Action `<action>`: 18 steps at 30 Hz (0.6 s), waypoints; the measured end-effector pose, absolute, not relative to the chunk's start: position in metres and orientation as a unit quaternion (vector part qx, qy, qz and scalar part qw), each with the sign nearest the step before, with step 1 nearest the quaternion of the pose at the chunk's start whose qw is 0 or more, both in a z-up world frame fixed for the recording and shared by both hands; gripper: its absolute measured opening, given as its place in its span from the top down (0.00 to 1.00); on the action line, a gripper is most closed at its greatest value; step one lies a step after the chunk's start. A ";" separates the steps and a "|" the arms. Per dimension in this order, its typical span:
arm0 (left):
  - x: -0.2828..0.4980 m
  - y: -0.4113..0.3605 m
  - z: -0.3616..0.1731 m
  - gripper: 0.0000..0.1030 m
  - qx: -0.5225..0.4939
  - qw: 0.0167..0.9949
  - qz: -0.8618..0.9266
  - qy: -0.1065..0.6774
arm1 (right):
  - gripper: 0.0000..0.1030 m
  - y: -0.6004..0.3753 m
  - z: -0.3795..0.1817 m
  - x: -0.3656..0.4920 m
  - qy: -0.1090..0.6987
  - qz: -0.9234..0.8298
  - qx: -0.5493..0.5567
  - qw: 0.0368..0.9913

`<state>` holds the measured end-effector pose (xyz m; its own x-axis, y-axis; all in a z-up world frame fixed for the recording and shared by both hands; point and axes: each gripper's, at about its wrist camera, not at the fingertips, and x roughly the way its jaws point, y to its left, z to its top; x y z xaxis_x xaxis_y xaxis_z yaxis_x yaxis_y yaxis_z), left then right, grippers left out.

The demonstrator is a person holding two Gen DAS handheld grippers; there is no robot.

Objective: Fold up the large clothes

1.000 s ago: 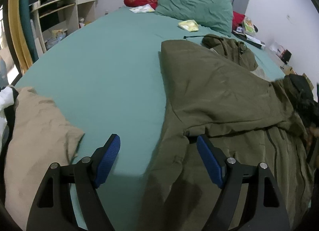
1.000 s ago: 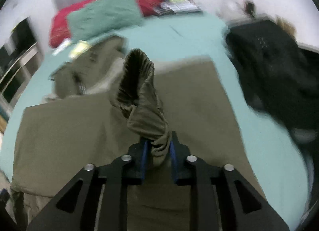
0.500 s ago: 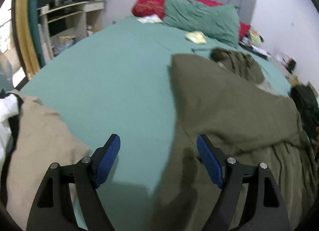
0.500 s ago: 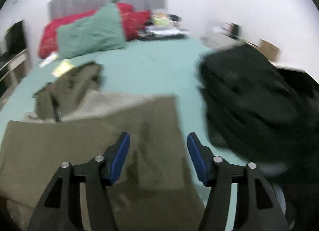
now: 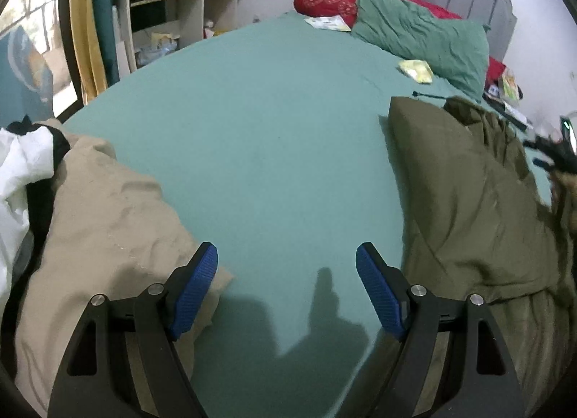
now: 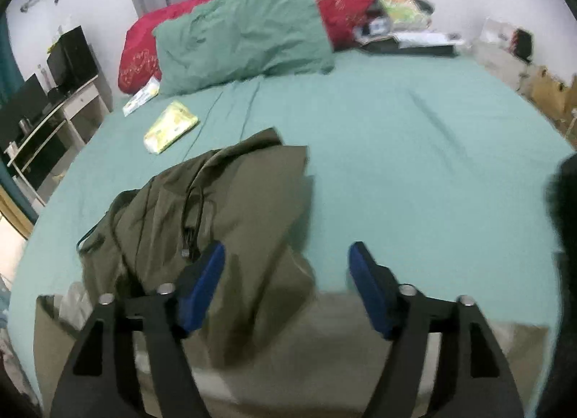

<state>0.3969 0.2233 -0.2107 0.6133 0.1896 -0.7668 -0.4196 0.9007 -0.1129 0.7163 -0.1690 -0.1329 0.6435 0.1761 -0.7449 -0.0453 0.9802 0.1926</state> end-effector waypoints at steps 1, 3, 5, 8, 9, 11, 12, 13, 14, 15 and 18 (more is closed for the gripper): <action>0.397 0.221 -0.213 0.20 -0.137 0.887 0.173 0.405 | 0.24 -0.167 -0.138 0.722 0.423 0.065 0.083 0.900; 0.399 0.216 -0.216 0.20 -0.130 0.887 0.171 0.409 | 0.24 -0.165 -0.154 0.739 0.444 0.079 0.110 0.886; 0.399 0.212 -0.218 0.20 -0.126 0.887 0.166 0.413 | 0.25 -0.168 -0.166 0.745 0.453 0.114 0.159 0.870; 0.397 0.205 -0.216 0.20 -0.123 0.888 0.152 0.416 | 0.96 -0.154 -0.155 0.731 0.432 0.127 0.105 0.887; 0.394 0.202 -0.215 0.20 -0.124 0.889 0.148 0.415 | 0.96 -0.147 -0.145 0.717 0.413 0.137 0.067 0.898; 0.392 0.197 -0.210 0.20 -0.124 0.893 0.141 0.410 | 0.97 -0.129 -0.124 0.682 0.373 0.154 -0.041 0.914; 0.391 0.195 -0.207 0.20 -0.125 0.894 0.136 0.408 | 0.96 -0.123 -0.118 0.668 0.363 0.161 -0.077 0.915; 0.390 0.192 -0.205 0.20 -0.127 0.896 0.130 0.406 | 0.97 -0.116 -0.110 0.646 0.348 0.172 -0.119 0.914; 0.389 0.190 -0.203 0.20 -0.127 0.898 0.125 0.403 | 0.97 -0.108 -0.104 0.622 0.336 0.184 -0.168 0.908; 0.388 0.187 -0.202 0.20 -0.124 0.900 0.119 0.401 | 0.97 -0.098 -0.102 0.594 0.322 0.195 -0.232 0.897; 0.389 0.178 -0.199 0.20 -0.115 0.903 0.112 0.399 | 0.97 -0.078 -0.117 0.517 0.290 0.219 -0.375 0.853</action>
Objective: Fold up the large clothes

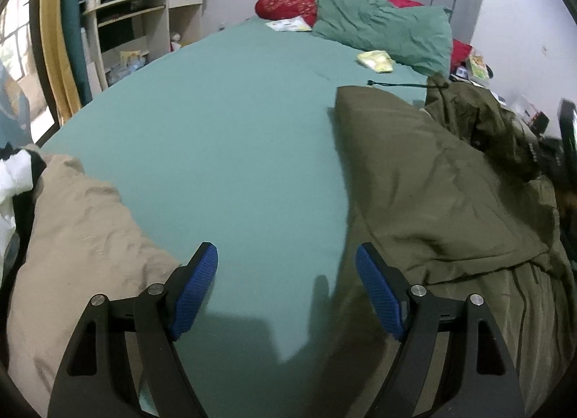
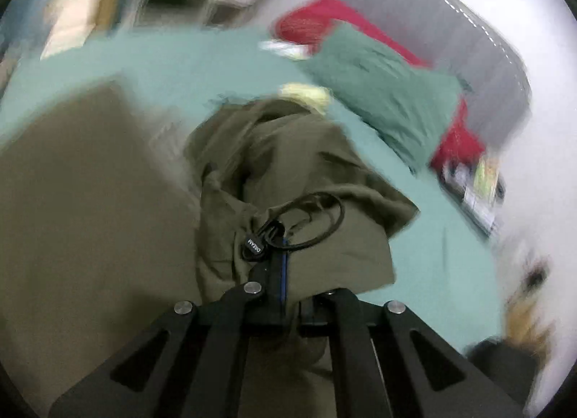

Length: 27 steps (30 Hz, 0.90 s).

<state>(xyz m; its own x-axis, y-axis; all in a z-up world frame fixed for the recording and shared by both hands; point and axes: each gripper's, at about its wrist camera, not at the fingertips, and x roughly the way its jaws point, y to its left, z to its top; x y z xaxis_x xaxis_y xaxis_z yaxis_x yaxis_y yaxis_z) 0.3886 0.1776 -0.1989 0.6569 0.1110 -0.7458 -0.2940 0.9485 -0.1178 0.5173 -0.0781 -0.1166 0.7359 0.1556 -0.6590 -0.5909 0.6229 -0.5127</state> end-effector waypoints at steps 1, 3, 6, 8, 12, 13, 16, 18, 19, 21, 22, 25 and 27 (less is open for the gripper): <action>0.389 0.175 -0.197 0.20 -0.115 0.904 0.108 0.398 | 0.97 -0.074 -0.127 0.492 0.281 0.223 -0.415 0.836; 0.389 0.170 -0.194 0.20 -0.115 0.905 0.098 0.399 | 0.96 -0.072 -0.143 0.458 0.287 0.240 -0.441 0.816; 0.387 0.164 -0.191 0.20 -0.109 0.904 0.094 0.402 | 0.91 -0.081 -0.162 0.431 0.321 0.246 -0.413 0.815; 0.386 0.164 -0.189 0.20 -0.112 0.904 0.090 0.403 | 0.84 -0.091 -0.160 0.427 0.345 0.249 -0.367 0.827; 0.384 0.166 -0.186 0.20 -0.114 0.905 0.087 0.401 | 0.24 -0.121 -0.124 0.437 0.379 0.284 -0.249 0.845; 0.383 0.168 -0.186 0.20 -0.117 0.905 0.086 0.400 | 0.17 -0.130 -0.110 0.446 0.377 0.284 -0.222 0.853; 0.385 0.177 -0.188 0.20 -0.124 0.903 0.091 0.401 | 0.15 -0.158 -0.073 0.487 0.372 0.266 -0.141 0.878; 0.387 0.184 -0.192 0.20 -0.136 0.899 0.097 0.405 | 0.14 -0.180 -0.053 0.532 0.365 0.243 -0.083 0.895; 0.388 0.188 -0.195 0.20 -0.142 0.896 0.100 0.408 | 0.14 -0.186 -0.051 0.550 0.366 0.231 -0.065 0.899; 0.390 0.192 -0.201 0.20 -0.144 0.893 0.109 0.413 | 0.13 -0.197 -0.053 0.604 0.387 0.222 -0.017 0.895; 0.392 0.194 -0.204 0.20 -0.142 0.891 0.115 0.416 | 0.13 -0.194 -0.058 0.621 0.400 0.220 -0.004 0.890; 0.395 0.198 -0.213 0.20 -0.141 0.885 0.125 0.425 | 0.13 -0.183 -0.084 0.667 0.446 0.231 0.030 0.864; 0.395 0.199 -0.216 0.20 -0.145 0.882 0.122 0.431 | 0.14 -0.166 -0.098 0.670 0.455 0.253 0.020 0.854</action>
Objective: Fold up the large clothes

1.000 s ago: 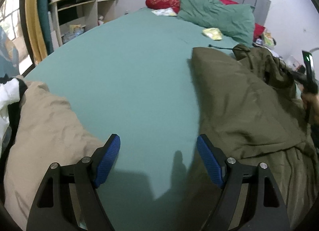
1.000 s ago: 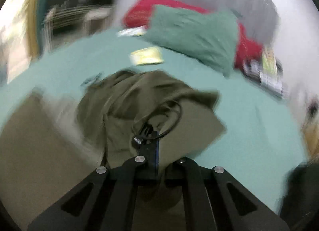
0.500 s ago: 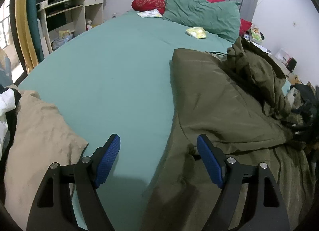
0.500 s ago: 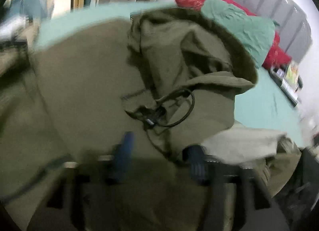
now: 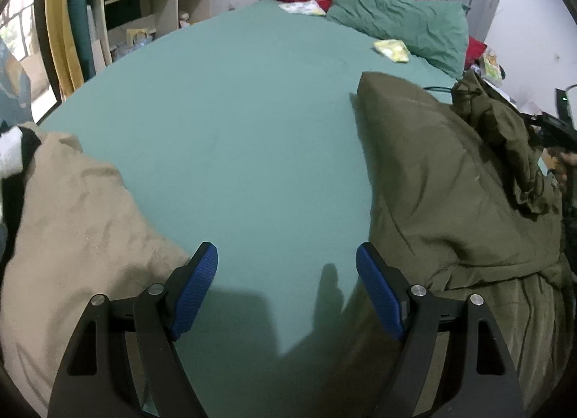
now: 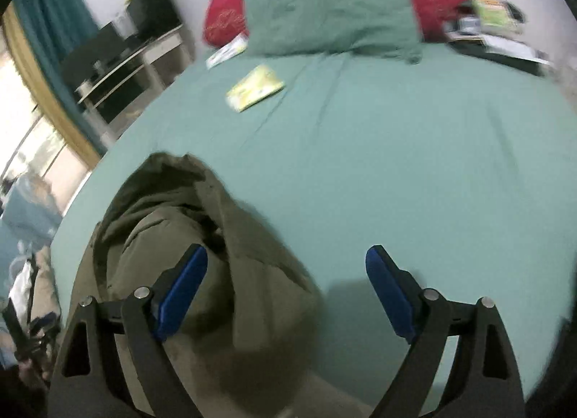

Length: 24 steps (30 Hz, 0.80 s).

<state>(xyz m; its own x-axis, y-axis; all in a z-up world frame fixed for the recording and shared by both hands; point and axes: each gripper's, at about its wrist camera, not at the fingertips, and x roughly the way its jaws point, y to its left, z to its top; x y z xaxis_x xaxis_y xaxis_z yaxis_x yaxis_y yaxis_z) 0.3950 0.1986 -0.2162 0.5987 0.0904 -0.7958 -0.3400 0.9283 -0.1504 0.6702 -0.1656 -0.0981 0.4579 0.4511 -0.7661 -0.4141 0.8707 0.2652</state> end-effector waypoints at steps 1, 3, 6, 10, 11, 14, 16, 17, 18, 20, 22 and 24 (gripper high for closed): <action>0.395 0.198 -0.217 0.20 -0.145 0.882 0.121 0.433 | 0.16 -0.155 -0.106 0.676 0.463 0.257 0.009 0.848; 0.395 0.194 -0.216 0.20 -0.141 0.882 0.117 0.433 | 0.71 -0.139 -0.125 0.685 0.495 0.273 0.014 0.825; 0.394 0.190 -0.210 0.20 -0.131 0.889 0.112 0.425 | 0.94 -0.114 -0.121 0.674 0.487 0.243 -0.056 0.837; 0.390 0.186 -0.198 0.20 -0.129 0.897 0.107 0.408 | 0.95 -0.084 -0.054 0.632 0.338 0.106 -0.232 0.906; 0.388 0.186 -0.196 0.20 -0.133 0.899 0.103 0.405 | 0.95 -0.073 -0.034 0.614 0.275 0.067 -0.289 0.914; 0.386 0.185 -0.190 0.20 -0.142 0.900 0.098 0.401 | 0.95 -0.040 0.003 0.556 0.118 -0.006 -0.428 0.896; 0.384 0.184 -0.186 0.20 -0.150 0.900 0.087 0.400 | 0.95 -0.024 0.000 0.520 0.054 -0.016 -0.501 0.864; 0.383 0.183 -0.184 0.20 -0.151 0.901 0.082 0.399 | 0.95 -0.015 -0.014 0.487 0.013 -0.015 -0.546 0.838; 0.383 0.181 -0.182 0.20 -0.150 0.901 0.078 0.400 | 0.95 -0.010 -0.028 0.466 -0.002 -0.005 -0.570 0.822; 0.380 0.178 -0.178 0.20 -0.148 0.902 0.069 0.399 | 0.95 -0.003 -0.061 0.420 -0.006 0.027 -0.604 0.797; 0.375 0.175 -0.174 0.20 -0.144 0.905 0.063 0.396 | 0.95 -0.003 -0.098 0.379 0.022 0.057 -0.614 0.787; 0.369 0.171 -0.173 0.20 -0.135 0.906 0.059 0.396 | 0.95 -0.006 -0.121 0.350 0.065 0.080 -0.588 0.802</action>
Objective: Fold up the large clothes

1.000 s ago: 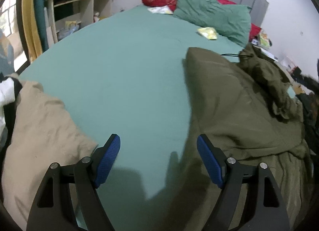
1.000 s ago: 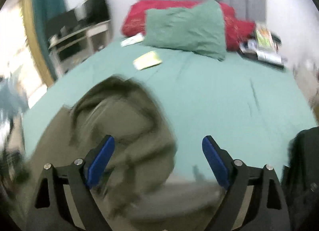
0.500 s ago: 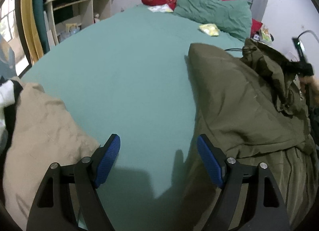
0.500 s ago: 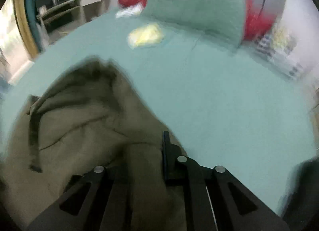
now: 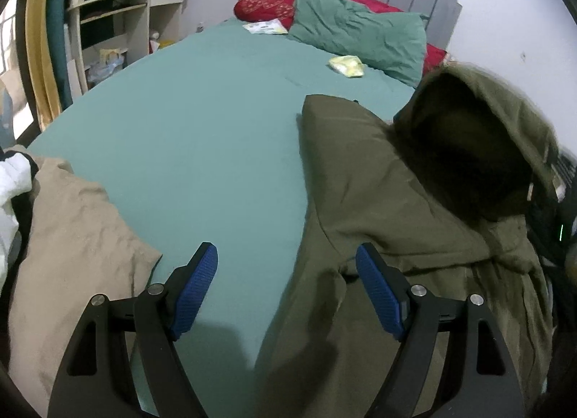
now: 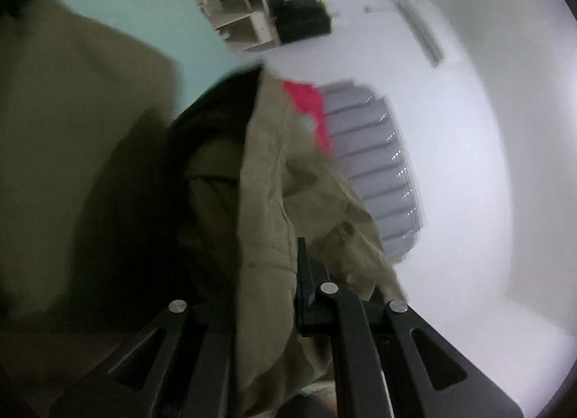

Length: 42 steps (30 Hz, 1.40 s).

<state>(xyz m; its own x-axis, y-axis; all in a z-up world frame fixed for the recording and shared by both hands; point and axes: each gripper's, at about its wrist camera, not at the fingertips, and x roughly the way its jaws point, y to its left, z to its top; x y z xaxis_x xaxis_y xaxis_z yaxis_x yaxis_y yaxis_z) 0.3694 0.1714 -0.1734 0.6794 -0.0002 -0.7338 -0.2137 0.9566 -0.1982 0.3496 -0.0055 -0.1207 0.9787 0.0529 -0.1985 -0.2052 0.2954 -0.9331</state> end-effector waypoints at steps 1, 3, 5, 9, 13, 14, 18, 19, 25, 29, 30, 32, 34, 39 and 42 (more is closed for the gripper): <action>0.368 0.171 -0.174 0.20 -0.133 0.906 0.058 0.398 | 0.93 -0.007 -0.132 0.333 0.099 0.101 -0.568 0.811; 0.363 0.171 -0.175 0.20 -0.136 0.903 0.056 0.404 | 0.85 -0.008 -0.147 0.311 0.167 0.134 -0.527 0.822; 0.359 0.172 -0.176 0.20 -0.144 0.900 0.049 0.408 | 0.69 -0.013 -0.158 0.294 0.236 0.169 -0.490 0.822; 0.356 0.176 -0.173 0.20 -0.141 0.900 0.046 0.410 | 0.17 -0.025 -0.136 0.262 0.296 0.219 -0.422 0.829; 0.357 0.181 -0.175 0.20 -0.143 0.897 0.046 0.416 | 0.11 -0.029 -0.074 0.254 0.273 0.242 -0.386 0.847; 0.358 0.182 -0.176 0.20 -0.144 0.896 0.046 0.417 | 0.09 -0.031 -0.066 0.264 0.266 0.239 -0.382 0.852; 0.359 0.183 -0.180 0.20 -0.152 0.891 0.047 0.425 | 0.08 -0.039 -0.066 0.367 0.374 0.232 -0.274 0.855; 0.359 0.182 -0.181 0.20 -0.154 0.889 0.046 0.429 | 0.08 -0.043 -0.073 0.395 0.410 0.230 -0.234 0.851; 0.338 0.174 -0.182 0.20 -0.150 0.881 0.020 0.448 | 0.89 -0.048 -0.108 0.448 0.487 0.233 -0.165 0.825; 0.332 0.167 -0.182 0.20 -0.138 0.879 0.014 0.456 | 0.92 -0.032 -0.087 0.452 0.423 0.171 -0.255 0.853; 0.331 0.166 -0.182 0.20 -0.137 0.879 0.012 0.457 | 0.92 -0.027 -0.078 0.451 0.393 0.140 -0.292 0.861; 0.327 0.166 -0.181 0.20 -0.135 0.879 0.013 0.457 | 0.92 -0.016 -0.061 0.452 0.326 0.077 -0.367 0.868; 0.324 0.167 -0.180 0.20 -0.134 0.879 0.013 0.458 | 0.92 -0.004 -0.050 0.452 0.246 0.005 -0.450 0.858; 0.316 0.165 -0.180 0.20 -0.127 0.877 0.008 0.464 | 0.92 0.000 -0.046 0.440 0.165 -0.043 -0.493 0.853; 0.310 0.161 -0.184 0.20 -0.130 0.873 0.001 0.471 | 0.92 -0.002 -0.084 0.400 0.169 -0.012 -0.523 0.835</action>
